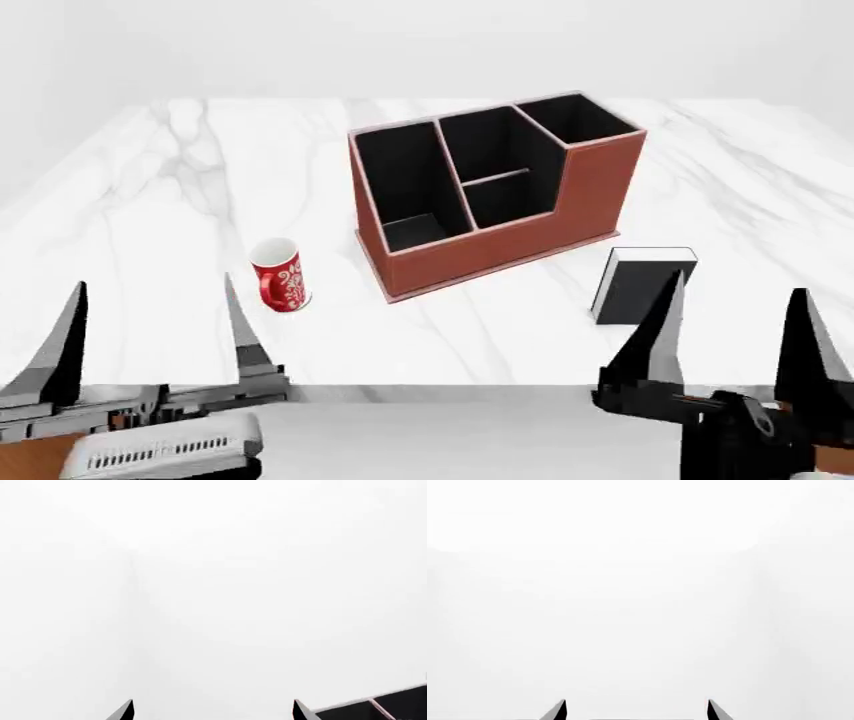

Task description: Pick up the book and place it in the back compartment of the caddy.

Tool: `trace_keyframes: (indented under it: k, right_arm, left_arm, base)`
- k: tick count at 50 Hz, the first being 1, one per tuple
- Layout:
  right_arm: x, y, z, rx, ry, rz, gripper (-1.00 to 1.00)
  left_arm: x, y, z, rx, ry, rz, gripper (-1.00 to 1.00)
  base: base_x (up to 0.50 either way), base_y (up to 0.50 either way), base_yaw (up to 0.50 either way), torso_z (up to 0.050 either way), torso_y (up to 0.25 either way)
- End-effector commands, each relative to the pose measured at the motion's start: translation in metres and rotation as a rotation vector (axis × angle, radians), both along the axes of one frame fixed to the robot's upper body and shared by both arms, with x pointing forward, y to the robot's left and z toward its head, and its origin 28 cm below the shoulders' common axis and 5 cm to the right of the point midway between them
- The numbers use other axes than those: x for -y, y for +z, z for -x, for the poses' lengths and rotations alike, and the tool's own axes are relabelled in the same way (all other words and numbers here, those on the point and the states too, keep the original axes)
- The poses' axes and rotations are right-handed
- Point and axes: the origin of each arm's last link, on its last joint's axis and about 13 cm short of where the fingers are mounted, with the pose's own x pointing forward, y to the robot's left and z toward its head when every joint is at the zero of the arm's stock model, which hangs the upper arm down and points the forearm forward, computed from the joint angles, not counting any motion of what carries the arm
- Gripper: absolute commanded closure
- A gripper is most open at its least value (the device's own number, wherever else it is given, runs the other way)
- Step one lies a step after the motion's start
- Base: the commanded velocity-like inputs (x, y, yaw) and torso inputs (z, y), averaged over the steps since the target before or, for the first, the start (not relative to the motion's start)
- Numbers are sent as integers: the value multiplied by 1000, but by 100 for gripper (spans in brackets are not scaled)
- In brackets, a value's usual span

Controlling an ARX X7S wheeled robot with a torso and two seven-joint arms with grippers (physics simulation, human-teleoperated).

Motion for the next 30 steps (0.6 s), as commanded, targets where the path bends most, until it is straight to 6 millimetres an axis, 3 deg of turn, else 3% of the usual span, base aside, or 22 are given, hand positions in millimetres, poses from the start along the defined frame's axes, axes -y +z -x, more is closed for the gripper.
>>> trace_keyframes:
  k: [1, 10, 21, 30]
  right_arm:
    - [16, 60, 47, 516, -142, 68, -100]
    - [24, 81, 73, 718, -299, 99, -100]
    - [19, 82, 72, 700, -261, 150, -100]
    - [18, 82, 71, 694, -247, 171, -100]
  left_arm:
    - [-9, 40, 29, 291, 97, -19, -100]
    - [-17, 51, 37, 380, 152, 31, -100]
    - [-15, 49, 36, 380, 141, 29, -100]
    - [-15, 49, 36, 376, 135, 28, -100]
  base:
    - [0, 0, 0, 0, 0]
    - [0, 0, 0, 0, 0]
    - [9, 0, 0, 0, 0]
    - [496, 0, 0, 0, 0]
